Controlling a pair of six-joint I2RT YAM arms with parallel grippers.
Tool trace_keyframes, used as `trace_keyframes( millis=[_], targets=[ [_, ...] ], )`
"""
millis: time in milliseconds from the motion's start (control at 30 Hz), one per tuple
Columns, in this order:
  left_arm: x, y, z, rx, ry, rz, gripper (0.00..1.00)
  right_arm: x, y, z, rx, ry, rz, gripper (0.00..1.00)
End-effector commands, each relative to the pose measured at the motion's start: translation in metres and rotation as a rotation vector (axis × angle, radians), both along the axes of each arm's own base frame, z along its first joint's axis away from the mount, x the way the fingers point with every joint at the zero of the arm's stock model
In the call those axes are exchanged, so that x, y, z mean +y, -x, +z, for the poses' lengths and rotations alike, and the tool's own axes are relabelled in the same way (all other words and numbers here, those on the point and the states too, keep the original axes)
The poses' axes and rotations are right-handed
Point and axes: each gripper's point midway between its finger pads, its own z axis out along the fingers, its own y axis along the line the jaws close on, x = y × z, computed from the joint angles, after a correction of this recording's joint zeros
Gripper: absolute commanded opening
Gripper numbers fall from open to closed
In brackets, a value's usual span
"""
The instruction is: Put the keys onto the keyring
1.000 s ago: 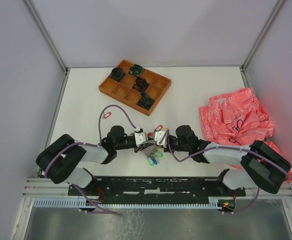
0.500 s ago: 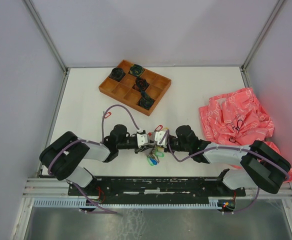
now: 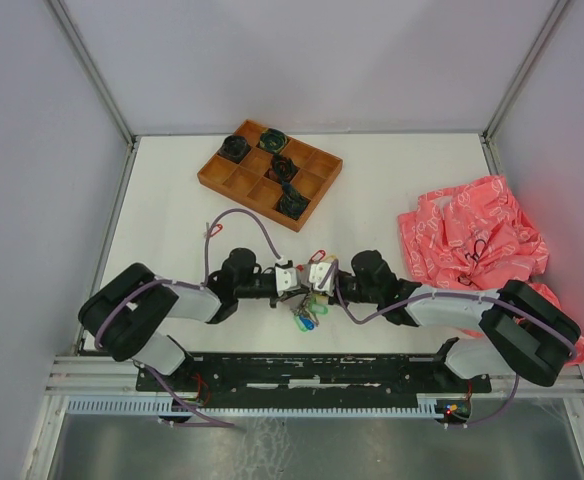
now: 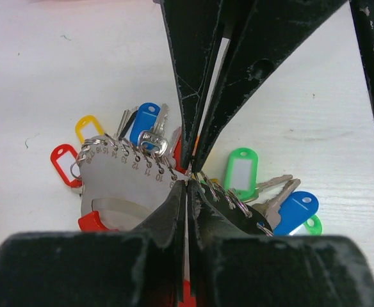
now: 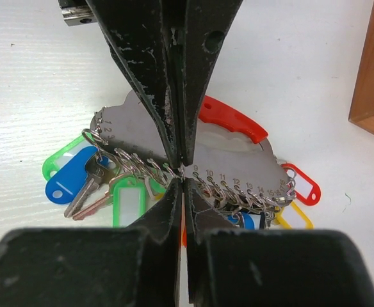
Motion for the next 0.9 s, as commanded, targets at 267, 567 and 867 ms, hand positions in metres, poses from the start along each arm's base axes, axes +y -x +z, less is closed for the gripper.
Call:
trace_keyframes(
  millis=[267, 567, 867],
  targets=[
    [0.012, -0.019, 0.029, 0.099, -0.046, 0.242, 0.03, 0.002, -0.012, 0.024, -0.079, -0.064, 0.003, 0.3],
    [-0.002, -0.011, 0.022, 0.188, -0.061, 0.233, 0.03, 0.002, -0.01, 0.027, -0.06, -0.091, 0.028, 0.36],
    [-0.011, -0.007, 0.028, 0.189, -0.062, 0.199, 0.03, 0.008, -0.011, 0.022, -0.04, -0.074, 0.059, 0.39]
  ],
)
